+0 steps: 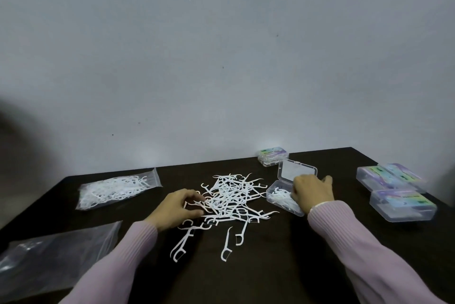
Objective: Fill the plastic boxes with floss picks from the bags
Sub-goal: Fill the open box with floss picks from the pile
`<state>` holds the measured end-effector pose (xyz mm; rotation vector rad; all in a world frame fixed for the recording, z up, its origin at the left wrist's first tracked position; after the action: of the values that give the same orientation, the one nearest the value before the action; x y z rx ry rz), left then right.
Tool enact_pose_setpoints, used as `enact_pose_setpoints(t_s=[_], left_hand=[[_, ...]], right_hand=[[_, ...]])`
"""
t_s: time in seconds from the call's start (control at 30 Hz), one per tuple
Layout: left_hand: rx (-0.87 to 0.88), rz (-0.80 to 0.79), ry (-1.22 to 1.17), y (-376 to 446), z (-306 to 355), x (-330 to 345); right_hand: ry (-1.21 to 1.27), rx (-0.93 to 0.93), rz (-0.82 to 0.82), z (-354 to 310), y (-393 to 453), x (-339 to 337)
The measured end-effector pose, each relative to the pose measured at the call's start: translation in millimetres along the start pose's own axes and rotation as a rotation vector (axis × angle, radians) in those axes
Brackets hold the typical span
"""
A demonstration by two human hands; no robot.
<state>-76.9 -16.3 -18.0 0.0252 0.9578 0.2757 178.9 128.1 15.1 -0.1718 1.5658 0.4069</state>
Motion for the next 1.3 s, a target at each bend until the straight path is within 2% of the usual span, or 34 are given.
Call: enact_pose_setpoints(t_s=[0.2, 0.3, 0.4, 0.53, 0.63, 0.73, 0.8, 0.87, 1.03, 1.3], left_hand=[[-0.109, -0.094, 0.019, -15.1, -11.0, -11.0], [-0.145, -0.187, 0.010, -20.4, -13.0, -10.8], [-0.143, -0.213, -0.041, -22.1, -12.8, -8.9], [-0.132, -0.141, -0.108, -20.2, -9.9, -5.9], [-0.067, -0.065, -0.182, -17.6, -4.6, -2.0], [0.007, 0.007, -0.215, -16.1, 1.2, 1.4], [0.040, 0.043, -0.205, -17.9, 2.1, -0.1], [0.061, 0.052, -0.159, -21.6, -1.9, -4.2], [0.016, -0.040, -0.128, -28.6, -15.1, -8.9], [0.077, 0.058, -0.219, -10.5, -2.6, 6.6]], right_hand=[[0.143, -0.086, 0.041, -23.5, -3.9, 6.8], [0.092, -0.075, 0.038, -31.5, -7.3, 8.0], [0.007, -0.031, 0.014, -35.3, -7.8, 4.7], [-0.030, -0.029, 0.007, -44.7, -13.8, 0.7], [0.017, -0.125, 0.060, -53.1, -21.5, -1.7], [-0.050, -0.239, -0.103, -62.3, -30.6, 6.6], [-0.109, -0.275, -0.156, -67.2, -35.6, 11.4], [-0.088, -0.286, -0.126, -70.4, -35.1, 14.0], [0.004, -0.316, -0.072, -78.5, -32.0, 15.5], [0.119, -0.477, 0.019, -106.6, -8.9, 12.4]])
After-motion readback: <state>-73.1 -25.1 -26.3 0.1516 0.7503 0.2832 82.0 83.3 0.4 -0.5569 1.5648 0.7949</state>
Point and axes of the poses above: each hand's wrist, its own y-axis towards the middle knuckle, its own x-axis out of the palm, z = x × y, the point moved 3 cm from there along y, towards the middle knuckle, and after that the axes turned 6 degrees about x, right-handed, at the moved point
